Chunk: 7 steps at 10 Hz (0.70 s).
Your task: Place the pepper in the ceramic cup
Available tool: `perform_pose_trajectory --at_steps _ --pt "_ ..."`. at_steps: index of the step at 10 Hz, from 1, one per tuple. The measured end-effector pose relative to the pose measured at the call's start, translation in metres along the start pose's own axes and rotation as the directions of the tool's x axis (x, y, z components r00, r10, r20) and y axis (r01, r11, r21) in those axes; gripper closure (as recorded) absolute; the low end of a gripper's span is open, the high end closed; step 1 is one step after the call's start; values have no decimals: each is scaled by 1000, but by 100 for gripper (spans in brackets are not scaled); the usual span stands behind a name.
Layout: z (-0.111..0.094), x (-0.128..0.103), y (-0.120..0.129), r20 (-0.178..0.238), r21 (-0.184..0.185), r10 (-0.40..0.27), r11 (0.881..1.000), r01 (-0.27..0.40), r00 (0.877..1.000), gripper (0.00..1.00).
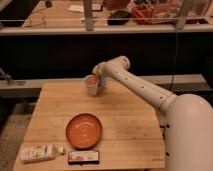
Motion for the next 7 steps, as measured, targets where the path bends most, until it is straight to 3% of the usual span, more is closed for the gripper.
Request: perform_pose_trajectory --at_steps 1,7 --pt "2 -1 0 10 0 -5 1000 5 1000 21" --pt "2 -3 -6 34 -14 -77 997 77 996 20"
